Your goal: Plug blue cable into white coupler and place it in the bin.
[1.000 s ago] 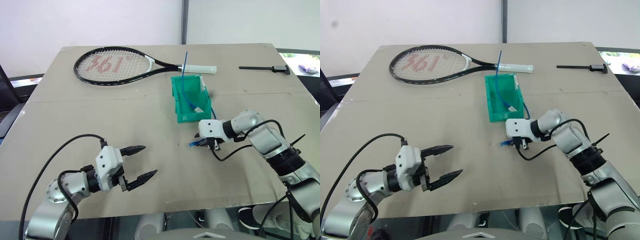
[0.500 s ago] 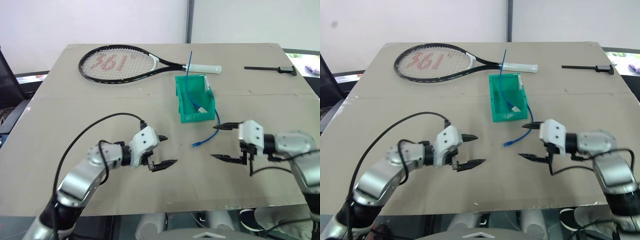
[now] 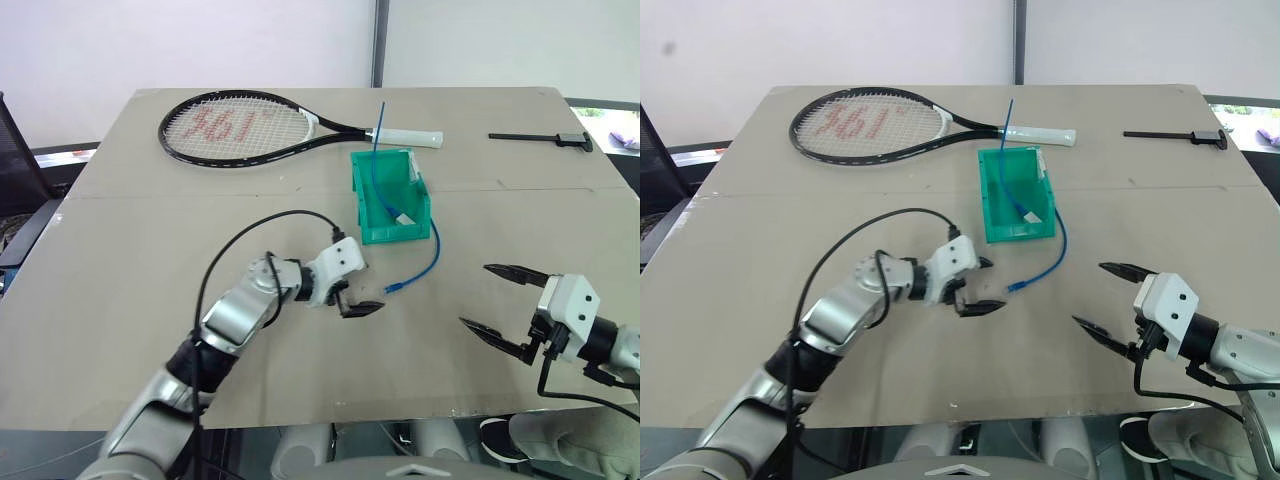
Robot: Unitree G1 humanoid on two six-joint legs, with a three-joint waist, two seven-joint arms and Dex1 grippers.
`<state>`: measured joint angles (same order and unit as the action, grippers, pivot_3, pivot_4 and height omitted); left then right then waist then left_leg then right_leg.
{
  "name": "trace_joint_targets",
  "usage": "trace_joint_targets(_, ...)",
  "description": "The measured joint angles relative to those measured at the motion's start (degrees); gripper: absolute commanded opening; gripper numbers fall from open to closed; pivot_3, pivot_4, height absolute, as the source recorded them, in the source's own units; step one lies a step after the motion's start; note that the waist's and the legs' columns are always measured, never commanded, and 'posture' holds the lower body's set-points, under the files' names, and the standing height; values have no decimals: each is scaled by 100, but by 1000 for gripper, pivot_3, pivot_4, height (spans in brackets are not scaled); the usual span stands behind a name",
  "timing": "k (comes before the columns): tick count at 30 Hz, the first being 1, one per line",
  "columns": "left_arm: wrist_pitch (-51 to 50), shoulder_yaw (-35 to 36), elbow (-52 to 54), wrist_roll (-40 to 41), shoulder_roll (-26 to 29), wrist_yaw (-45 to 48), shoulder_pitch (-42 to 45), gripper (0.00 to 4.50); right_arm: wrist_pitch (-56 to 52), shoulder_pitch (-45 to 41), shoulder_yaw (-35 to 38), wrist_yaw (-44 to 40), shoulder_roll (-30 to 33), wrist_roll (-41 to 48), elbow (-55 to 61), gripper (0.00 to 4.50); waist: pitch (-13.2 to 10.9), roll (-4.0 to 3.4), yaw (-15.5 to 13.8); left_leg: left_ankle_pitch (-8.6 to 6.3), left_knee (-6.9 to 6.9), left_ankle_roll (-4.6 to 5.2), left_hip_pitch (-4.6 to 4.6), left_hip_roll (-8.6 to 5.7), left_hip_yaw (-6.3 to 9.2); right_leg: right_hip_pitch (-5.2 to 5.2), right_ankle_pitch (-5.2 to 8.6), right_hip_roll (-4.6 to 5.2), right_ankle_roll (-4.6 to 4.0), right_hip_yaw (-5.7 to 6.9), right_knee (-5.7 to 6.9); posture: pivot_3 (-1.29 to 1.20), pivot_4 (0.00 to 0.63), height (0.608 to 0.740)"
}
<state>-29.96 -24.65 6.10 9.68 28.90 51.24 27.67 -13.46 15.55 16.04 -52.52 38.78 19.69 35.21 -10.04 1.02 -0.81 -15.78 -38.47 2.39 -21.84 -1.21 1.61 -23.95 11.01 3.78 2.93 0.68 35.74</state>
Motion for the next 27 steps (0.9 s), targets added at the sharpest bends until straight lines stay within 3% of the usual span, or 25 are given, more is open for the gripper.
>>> trace_joint_targets(1,-2,-21,-52,-51,-82,-13,43,3752,-25,106,13,101,0,-12,83,4500,0,0,8,0,1,0,1,1,-1,0,0,-1,1,-2,0,0,150,740)
trace_joint_targets(3,-35,-28,-109,-66,-165,5,84,2816,-101,238,18,205,0,-15,196,4500,0,0,4,0,1,0,0,3,3,-2,0,-3,1,2,0,0,150,740)
trace_joint_targets(7,-227,-137,-202,-150,-306,114,332,671,-223,477,36,427,1,-16,489,4500,0,0,-7,0,-3,0,0,2,4,2,4,-2,3,4,1,0,150,740)
trace_joint_targets(9,-269,-145,-202,-156,-306,165,377,33,-316,554,36,534,-11,3,587,4500,0,0,-5,0,-4,0,0,2,4,2,4,-1,3,4,1,0,150,740)
trace_joint_targets(15,-209,-116,-125,-135,-215,400,386,33,-923,665,9,1000,-271,303,816,4500,0,0,-3,0,-3,0,-1,4,6,1,6,-1,-3,4,1,0,150,740)
trace_joint_targets(16,2,83,21,84,-199,609,327,33,-1433,673,-106,1402,-651,734,1022,4500,0,0,-4,0,-2,0,-3,7,12,0,13,2,-19,7,1,0,150,740)
trace_joint_targets(22,280,373,131,256,-17,827,323,33,-2044,736,-355,1963,-918,1250,1278,4500,0,-1,-1,0,-3,0,0,4,6,1,15,4,-17,5,1,0,150,740)
trace_joint_targets(25,434,392,39,233,36,900,321,878,-2074,735,-485,2135,-966,1236,1322,4500,0,-1,-2,0,-3,0,-1,3,7,1,15,2,-16,7,1,0,150,740)
trace_joint_targets(27,467,396,3,239,40,960,314,1809,-2069,750,-521,2194,-978,1225,1324,4500,0,-1,-5,0,-3,0,-2,2,7,1,15,1,-16,7,1,0,150,740)
